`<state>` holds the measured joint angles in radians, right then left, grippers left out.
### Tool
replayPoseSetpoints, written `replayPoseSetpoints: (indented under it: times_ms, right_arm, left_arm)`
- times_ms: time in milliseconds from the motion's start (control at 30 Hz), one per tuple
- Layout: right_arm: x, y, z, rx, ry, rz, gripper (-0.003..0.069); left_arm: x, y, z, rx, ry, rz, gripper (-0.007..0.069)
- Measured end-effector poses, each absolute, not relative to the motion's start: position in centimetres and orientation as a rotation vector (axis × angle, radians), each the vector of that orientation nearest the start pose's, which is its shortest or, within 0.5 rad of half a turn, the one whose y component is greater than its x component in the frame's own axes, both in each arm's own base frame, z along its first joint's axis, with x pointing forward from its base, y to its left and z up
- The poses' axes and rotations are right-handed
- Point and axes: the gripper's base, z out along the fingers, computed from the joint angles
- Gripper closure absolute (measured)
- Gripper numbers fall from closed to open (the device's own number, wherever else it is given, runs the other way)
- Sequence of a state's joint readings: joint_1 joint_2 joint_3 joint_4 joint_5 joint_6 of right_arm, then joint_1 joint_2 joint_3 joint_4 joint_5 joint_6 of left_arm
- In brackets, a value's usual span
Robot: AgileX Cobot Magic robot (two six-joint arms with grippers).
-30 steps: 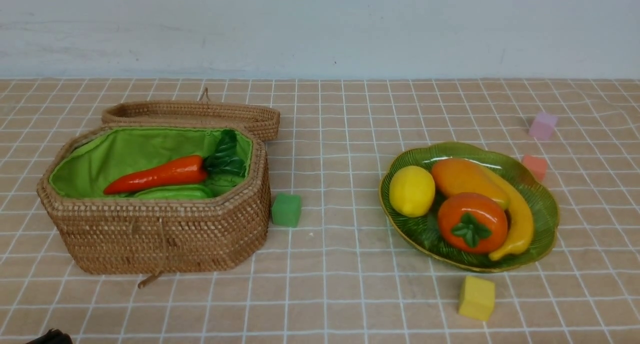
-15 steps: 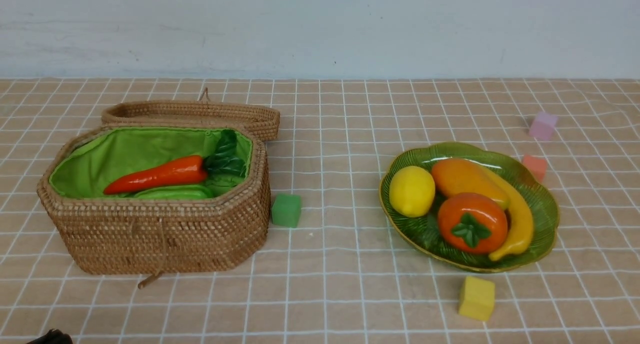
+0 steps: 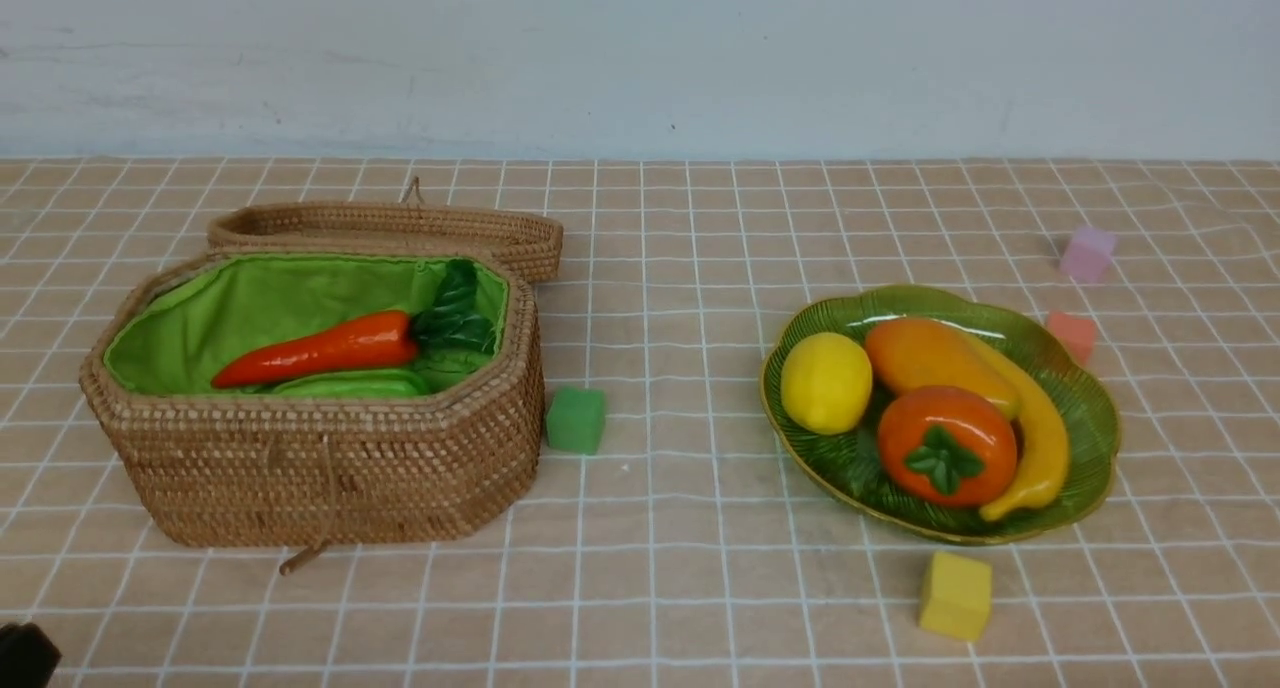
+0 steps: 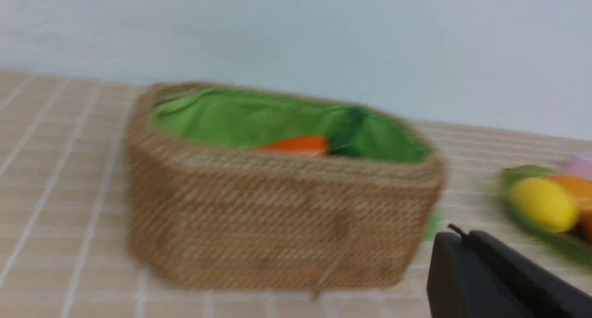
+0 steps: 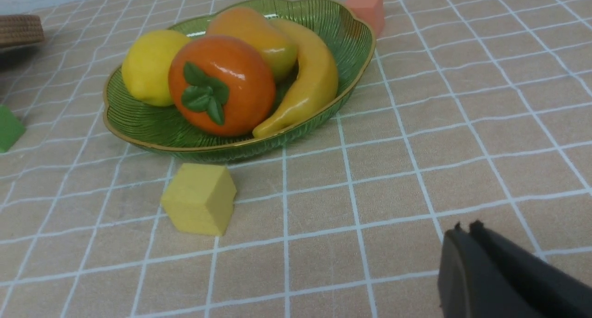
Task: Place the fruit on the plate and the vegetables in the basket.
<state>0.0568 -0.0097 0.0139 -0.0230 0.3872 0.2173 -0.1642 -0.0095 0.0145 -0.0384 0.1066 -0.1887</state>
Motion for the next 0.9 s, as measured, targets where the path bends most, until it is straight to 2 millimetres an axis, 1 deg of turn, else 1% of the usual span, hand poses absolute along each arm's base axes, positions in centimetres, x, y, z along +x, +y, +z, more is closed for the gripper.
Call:
replayPoseSetpoints:
  times_ms: [67,100,133,167,200,267,900]
  right_arm:
    - [5.2,0.2,17.4,0.137,1.873,0.166,0.0655]
    - [5.2,0.2,17.4,0.137,1.873,0.166,0.0655]
    - [5.2,0.2,17.4,0.137,1.873,0.166,0.0655]
    - [5.2,0.2,17.4,0.137,1.873,0.166,0.0655]
    - [5.2,0.2,17.4,0.137,1.873,0.166,0.0655]
    - [5.2,0.2,17.4,0.137,1.873,0.166,0.0653]
    - [5.2,0.2,17.4,0.137,1.873,0.166,0.0636]
  left_arm:
    - [5.6,-0.8,19.3,-0.082,1.644,-0.294,0.0637]
    - [5.5,-0.7,18.6,-0.111,1.709,-0.279,0.0637]
    - [5.5,-0.8,18.5,-0.111,1.720,-0.278,0.0637]
    - [5.4,-0.8,17.7,-0.122,1.809,-0.271,0.0637]
    - [5.3,-0.8,17.3,-0.124,1.849,-0.272,0.0637]
    - [5.2,-0.8,17.0,-0.131,1.882,-0.280,0.0637]
    - [5.2,-0.9,16.9,-0.139,1.887,-0.290,0.0637]
